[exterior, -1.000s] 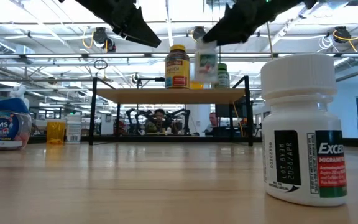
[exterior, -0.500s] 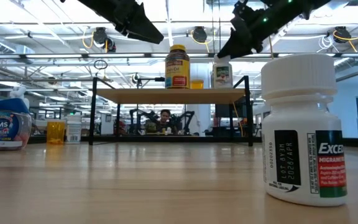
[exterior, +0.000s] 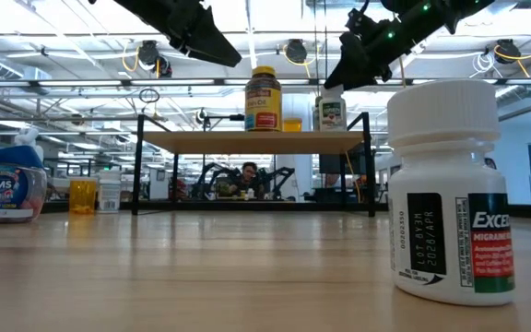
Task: Pick and place medicine bottles onto shelf by color
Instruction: Put the white and green pill bottle on the shelf, then put the white and black pill bottle on the shelf
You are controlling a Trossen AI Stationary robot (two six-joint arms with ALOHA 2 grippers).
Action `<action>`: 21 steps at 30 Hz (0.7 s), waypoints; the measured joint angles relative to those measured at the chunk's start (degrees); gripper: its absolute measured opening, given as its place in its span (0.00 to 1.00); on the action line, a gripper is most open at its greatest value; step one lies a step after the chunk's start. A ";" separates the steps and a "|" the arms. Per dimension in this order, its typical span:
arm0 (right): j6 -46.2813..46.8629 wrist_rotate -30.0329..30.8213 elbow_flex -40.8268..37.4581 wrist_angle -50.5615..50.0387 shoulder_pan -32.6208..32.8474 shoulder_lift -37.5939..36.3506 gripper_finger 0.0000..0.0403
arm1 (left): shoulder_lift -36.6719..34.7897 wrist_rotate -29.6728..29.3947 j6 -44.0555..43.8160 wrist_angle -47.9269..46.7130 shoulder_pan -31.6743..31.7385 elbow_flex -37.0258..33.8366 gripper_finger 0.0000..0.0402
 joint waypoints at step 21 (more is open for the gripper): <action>-3.12 9.20 0.00 0.36 14.05 -4.41 0.73 | -2.55 -0.07 -1.22 -3.91 -0.11 0.11 0.66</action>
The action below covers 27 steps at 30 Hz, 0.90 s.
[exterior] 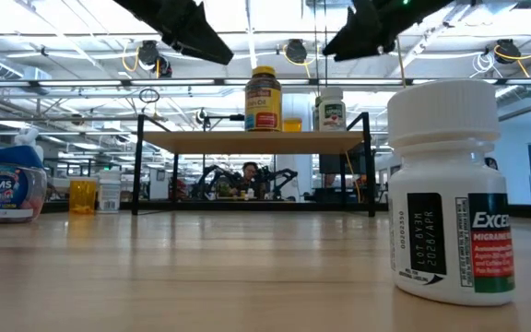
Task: Pick and place medicine bottles onto shelf by color
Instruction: Put the white and black pill bottle on the shelf
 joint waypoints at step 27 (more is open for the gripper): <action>12.37 -4.58 -4.48 19.97 33.83 16.94 0.73 | 3.34 -0.01 -5.18 9.11 -15.52 -0.01 0.66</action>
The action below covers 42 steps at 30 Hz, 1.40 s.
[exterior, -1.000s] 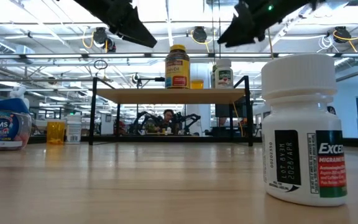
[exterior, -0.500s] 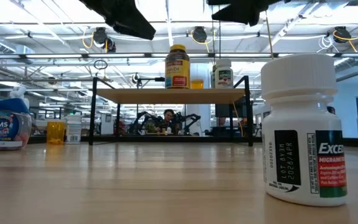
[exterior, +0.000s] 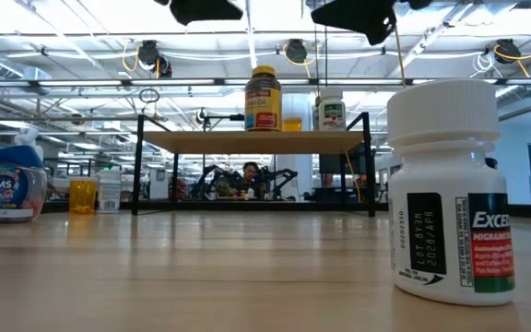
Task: Pick and place medicine bottles onto shelf by color
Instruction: Put the white and black pill bottle on the shelf
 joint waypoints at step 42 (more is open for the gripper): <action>-14.17 -16.46 1.70 12.93 8.84 12.84 0.73 | 33.93 -19.49 -37.68 6.19 -23.76 12.75 0.66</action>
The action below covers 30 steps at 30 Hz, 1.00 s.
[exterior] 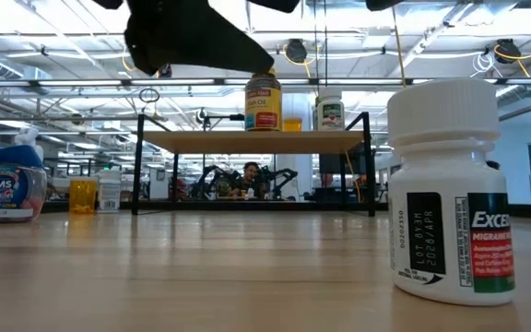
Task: Pick and place medicine bottles onto shelf by color
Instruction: Put the white and black pill bottle on the shelf
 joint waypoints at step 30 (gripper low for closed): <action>-3.89 3.25 0.04 -18.05 -3.43 -3.33 0.73 | 1.45 -1.68 -1.05 7.85 4.52 -0.04 0.66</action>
